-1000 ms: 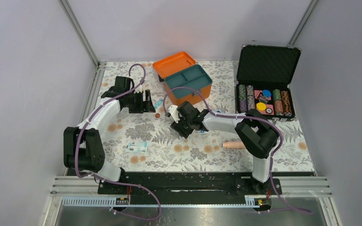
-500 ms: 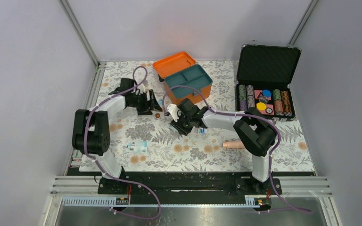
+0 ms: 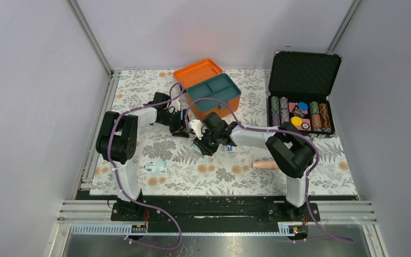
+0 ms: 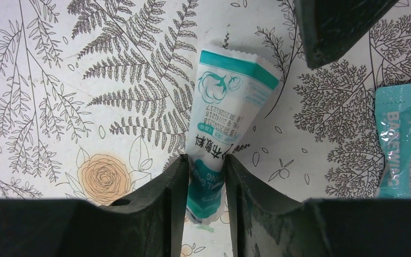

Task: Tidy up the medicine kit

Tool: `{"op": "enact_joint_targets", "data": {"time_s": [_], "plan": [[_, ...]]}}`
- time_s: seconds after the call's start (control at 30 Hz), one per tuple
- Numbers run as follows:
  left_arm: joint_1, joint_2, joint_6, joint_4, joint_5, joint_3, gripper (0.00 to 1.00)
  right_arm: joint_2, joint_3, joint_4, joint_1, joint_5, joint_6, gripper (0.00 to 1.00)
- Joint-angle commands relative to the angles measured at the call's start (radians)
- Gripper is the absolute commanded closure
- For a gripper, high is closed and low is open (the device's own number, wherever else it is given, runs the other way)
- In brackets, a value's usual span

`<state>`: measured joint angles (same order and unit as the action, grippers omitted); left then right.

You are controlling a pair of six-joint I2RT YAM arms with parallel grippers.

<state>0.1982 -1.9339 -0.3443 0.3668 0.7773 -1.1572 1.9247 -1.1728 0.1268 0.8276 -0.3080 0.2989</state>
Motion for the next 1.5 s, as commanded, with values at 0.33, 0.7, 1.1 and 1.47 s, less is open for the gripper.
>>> {"op": "enact_joint_targets", "data": {"time_s": [0.33, 0.7, 1.1, 1.47], "plan": [[0.008, 0.001, 0.15, 0.223, 0.013, -0.104, 0.47, -0.026, -0.005, 0.079, -0.031, 0.015, -0.079, 0.59], [0.027, -0.036, 0.198, 0.26, 0.108, -0.121, 0.52, -0.031, -0.033, 0.037, -0.03, -0.03, -0.119, 0.6], [0.041, -0.091, 0.215, 0.284, 0.157, -0.149, 0.66, -0.043, -0.062, 0.024, -0.031, -0.062, -0.14, 0.62], [0.047, -0.14, 0.215, 0.302, 0.176, -0.169, 0.78, -0.044, -0.057, 0.024, -0.03, -0.058, -0.133, 0.62]]}}
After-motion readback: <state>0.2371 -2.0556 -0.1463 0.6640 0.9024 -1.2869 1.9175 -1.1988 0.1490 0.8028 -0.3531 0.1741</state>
